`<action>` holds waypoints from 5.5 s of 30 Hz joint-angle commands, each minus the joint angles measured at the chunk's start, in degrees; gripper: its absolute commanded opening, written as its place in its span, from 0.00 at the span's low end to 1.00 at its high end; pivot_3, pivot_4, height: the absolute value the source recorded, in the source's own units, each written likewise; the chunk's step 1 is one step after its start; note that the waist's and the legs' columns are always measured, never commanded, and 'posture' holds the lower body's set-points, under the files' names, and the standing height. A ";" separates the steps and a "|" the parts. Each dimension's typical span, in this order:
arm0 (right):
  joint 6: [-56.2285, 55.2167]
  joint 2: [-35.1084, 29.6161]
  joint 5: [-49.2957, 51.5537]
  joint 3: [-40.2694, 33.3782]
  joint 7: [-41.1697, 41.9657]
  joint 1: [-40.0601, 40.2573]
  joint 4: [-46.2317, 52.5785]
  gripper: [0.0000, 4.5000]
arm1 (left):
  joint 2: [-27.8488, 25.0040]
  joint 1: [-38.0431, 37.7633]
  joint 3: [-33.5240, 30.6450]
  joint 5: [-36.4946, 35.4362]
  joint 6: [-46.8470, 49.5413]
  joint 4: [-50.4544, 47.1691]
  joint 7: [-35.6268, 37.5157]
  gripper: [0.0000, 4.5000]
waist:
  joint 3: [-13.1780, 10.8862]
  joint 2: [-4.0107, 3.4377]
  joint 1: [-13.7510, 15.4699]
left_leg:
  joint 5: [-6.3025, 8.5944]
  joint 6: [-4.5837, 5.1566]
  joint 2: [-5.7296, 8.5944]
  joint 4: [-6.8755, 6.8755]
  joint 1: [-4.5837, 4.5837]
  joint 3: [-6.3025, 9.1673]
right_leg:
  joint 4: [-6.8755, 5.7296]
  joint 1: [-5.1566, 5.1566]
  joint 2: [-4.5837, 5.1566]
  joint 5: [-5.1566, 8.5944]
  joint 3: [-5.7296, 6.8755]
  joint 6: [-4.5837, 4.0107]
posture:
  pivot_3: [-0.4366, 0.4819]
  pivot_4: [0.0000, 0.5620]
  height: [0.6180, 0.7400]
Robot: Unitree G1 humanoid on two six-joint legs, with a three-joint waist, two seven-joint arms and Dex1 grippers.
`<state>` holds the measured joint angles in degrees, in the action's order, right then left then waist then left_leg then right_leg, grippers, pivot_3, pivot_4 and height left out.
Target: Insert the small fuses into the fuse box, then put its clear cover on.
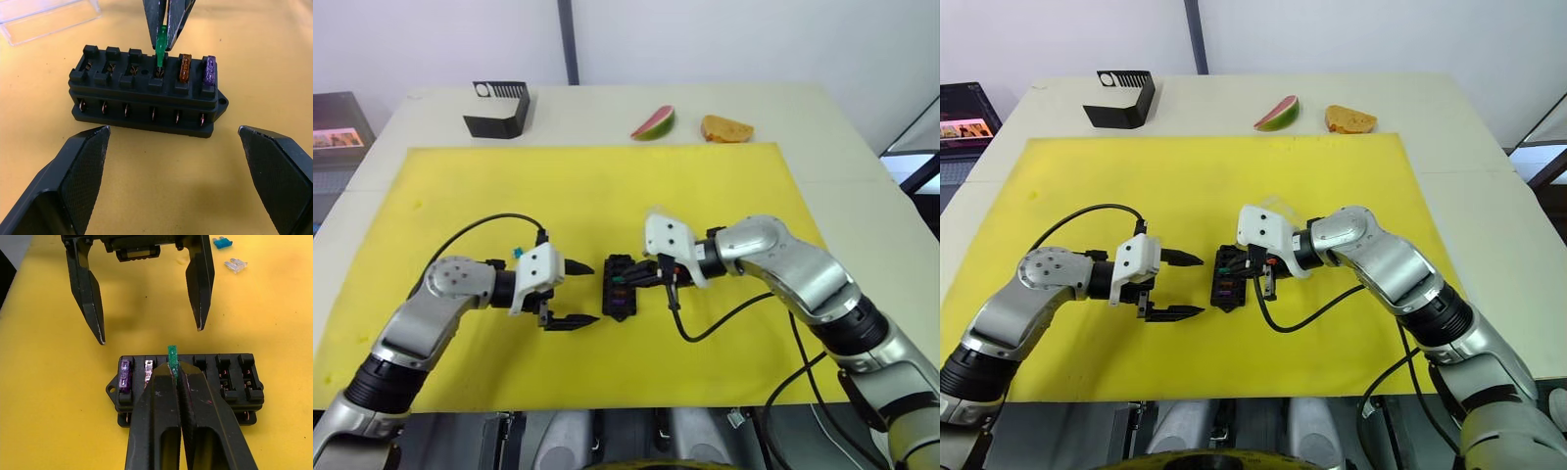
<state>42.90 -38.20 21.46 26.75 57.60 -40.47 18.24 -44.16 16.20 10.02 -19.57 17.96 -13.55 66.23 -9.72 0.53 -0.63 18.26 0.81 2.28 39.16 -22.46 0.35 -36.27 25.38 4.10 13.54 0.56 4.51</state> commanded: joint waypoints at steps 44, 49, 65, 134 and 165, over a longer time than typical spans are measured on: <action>0.69 3.19 -2.68 -2.66 1.62 1.37 -0.42 0.00 | 0.22 -0.74 -0.11 1.64 -1.54 -1.30 0.84 0.98 | 0.00 0.00 -0.01 | -0.03 -0.05 0.00 0.03 0.01 0.00 | -0.06 0.00 -0.02 0.00 0.01 0.01 | 0.48 0.27 1.00; 0.73 3.31 -2.95 -2.60 1.81 1.46 -0.52 0.00 | 0.23 -0.83 -0.03 1.79 -1.67 -1.25 0.77 0.98 | 0.00 0.00 -0.01 | -0.03 -0.05 0.00 0.03 0.01 0.00 | -0.06 0.00 -0.02 0.00 0.01 0.01 | 0.48 0.27 1.00; -3.06 3.22 -6.16 -0.77 2.73 2.72 -2.82 0.00 | 0.14 -1.40 -0.40 1.93 -1.41 -1.91 -0.07 0.98 | 0.01 0.01 -0.02 | -0.09 -0.15 0.00 0.04 0.03 0.00 | -0.08 -0.01 -0.04 0.00 0.01 0.01 | 0.48 0.27 1.00; 1.37 4.20 -5.55 -2.54 3.88 -0.05 0.21 0.00 | 1.20 0.11 -0.07 2.70 -1.67 -0.63 0.15 0.98 | 0.06 0.02 -0.03 | -0.07 -0.11 0.00 0.05 0.15 0.00 | -0.17 -0.09 -0.05 0.00 0.01 0.01 | 0.48 0.27 1.00; -2.03 5.27 -8.68 -0.34 4.07 0.01 -3.89 0.00 | 1.10 -0.30 -0.18 2.53 -1.15 -1.28 0.00 0.98 | 0.06 0.02 -0.04 | -0.07 -0.13 0.00 0.05 0.15 0.00 | -0.17 -0.09 -0.06 0.00 0.01 0.01 | 0.48 0.27 1.00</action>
<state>41.50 -32.95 13.22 26.07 61.33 -39.78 13.65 -42.96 15.90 10.23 -16.77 17.02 -13.57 66.16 -9.65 0.55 -0.67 18.19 0.68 2.28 39.21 -22.31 0.35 -36.44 25.29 4.04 13.54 0.57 4.52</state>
